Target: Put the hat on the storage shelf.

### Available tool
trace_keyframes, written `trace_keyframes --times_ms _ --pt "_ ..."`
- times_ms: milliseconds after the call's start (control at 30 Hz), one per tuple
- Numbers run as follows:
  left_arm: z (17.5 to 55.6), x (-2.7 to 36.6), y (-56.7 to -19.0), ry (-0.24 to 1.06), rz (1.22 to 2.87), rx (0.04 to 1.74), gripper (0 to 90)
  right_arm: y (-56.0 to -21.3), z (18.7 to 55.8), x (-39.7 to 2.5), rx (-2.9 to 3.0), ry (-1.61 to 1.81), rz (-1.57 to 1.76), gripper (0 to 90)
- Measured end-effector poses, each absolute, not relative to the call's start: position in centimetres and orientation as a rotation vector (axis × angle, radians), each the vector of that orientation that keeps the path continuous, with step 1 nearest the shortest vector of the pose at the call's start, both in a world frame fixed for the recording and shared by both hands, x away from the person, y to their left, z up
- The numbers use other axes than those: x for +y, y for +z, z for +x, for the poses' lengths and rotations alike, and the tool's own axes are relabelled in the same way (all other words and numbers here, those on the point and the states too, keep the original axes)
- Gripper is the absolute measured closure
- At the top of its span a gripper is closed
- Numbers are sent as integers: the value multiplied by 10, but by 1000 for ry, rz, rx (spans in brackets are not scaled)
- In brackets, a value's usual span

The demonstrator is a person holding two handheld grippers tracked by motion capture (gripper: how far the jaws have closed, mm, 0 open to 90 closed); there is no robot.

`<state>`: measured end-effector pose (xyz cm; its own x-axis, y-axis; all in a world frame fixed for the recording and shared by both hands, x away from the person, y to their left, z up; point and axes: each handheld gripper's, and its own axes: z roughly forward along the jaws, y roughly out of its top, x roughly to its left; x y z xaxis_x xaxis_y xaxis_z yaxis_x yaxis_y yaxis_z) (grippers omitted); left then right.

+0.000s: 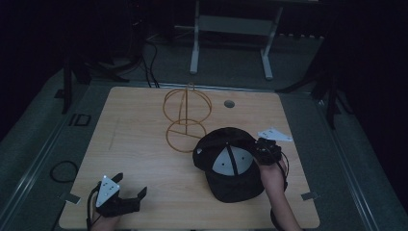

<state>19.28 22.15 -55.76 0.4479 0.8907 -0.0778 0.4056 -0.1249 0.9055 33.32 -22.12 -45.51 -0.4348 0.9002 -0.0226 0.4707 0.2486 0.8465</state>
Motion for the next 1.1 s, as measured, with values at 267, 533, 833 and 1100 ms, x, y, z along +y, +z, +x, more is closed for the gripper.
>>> trace_keyframes --times_ms 267,533,833,1100 --pt "189 194 -546 521 1720 1064 3 -422 326 -216 1955 1174 1191 885" --pt "198 171 -532 517 1741 1010 20 -400 316 -209 1930 1214 1121 885" --pt "215 140 -517 500 1794 928 30 -385 305 -204 1930 1280 1061 885" --pt "231 115 -508 467 1819 884 61 -382 301 -199 1944 1299 1025 885"
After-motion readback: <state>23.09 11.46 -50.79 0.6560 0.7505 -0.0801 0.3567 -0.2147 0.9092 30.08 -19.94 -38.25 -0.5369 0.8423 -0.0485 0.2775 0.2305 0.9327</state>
